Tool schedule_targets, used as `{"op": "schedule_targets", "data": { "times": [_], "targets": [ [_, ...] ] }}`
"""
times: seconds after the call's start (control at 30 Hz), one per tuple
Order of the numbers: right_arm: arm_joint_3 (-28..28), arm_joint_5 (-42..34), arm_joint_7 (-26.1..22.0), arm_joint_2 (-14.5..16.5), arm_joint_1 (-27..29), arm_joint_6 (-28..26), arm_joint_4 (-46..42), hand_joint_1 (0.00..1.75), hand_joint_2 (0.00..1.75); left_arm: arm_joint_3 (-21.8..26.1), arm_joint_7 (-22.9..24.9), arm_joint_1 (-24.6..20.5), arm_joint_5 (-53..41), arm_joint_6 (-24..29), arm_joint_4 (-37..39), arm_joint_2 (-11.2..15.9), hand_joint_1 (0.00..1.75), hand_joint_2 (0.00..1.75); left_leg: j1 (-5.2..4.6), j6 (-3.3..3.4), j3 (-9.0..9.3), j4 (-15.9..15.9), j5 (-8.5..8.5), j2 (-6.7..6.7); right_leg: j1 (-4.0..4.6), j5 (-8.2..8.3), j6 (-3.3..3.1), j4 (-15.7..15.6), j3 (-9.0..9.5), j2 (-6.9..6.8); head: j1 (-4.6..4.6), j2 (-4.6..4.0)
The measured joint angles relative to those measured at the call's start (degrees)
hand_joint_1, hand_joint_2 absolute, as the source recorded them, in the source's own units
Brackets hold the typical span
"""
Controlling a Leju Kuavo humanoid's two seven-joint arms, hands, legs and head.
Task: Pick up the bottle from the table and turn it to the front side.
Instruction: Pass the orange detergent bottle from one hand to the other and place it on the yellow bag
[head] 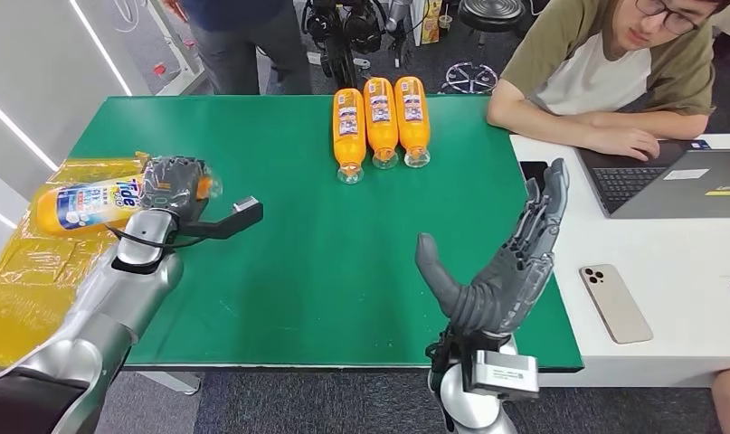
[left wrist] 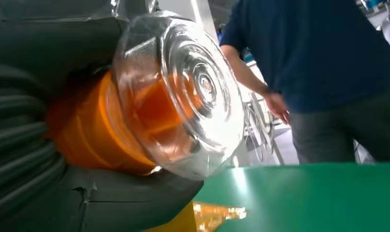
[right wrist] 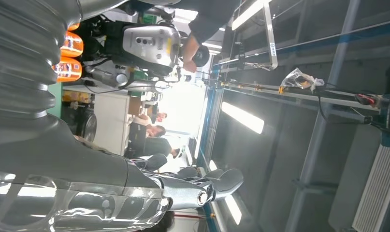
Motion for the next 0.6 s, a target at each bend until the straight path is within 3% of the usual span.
{"op": "schedule_targets", "data": {
  "times": [0.2, 0.6],
  "targets": [
    [-0.02, 3.16, 2.90, 0.02, 0.04, 0.00, -1.58, 0.00, 1.75, -2.75, 0.43, 1.71, 0.18, -1.38, 1.40, -0.53, 1.75, 1.75, 0.00, 0.00, -0.01, -0.01, -0.01, -0.01, 0.00, -0.02, -0.02, -0.02, -0.02, -0.02, 0.00, 0.00],
    [-0.02, 4.96, 4.40, 0.04, 0.09, 0.00, -2.52, 0.00, 1.75, -3.79, -0.34, 3.95, 0.75, -2.74, 3.04, -2.57, 1.75, 1.75, 0.00, -0.01, 0.00, -0.03, 0.00, -0.01, 0.00, -0.02, -0.03, -0.01, -0.02, -0.03, 0.00, 0.00]
  ]
}}
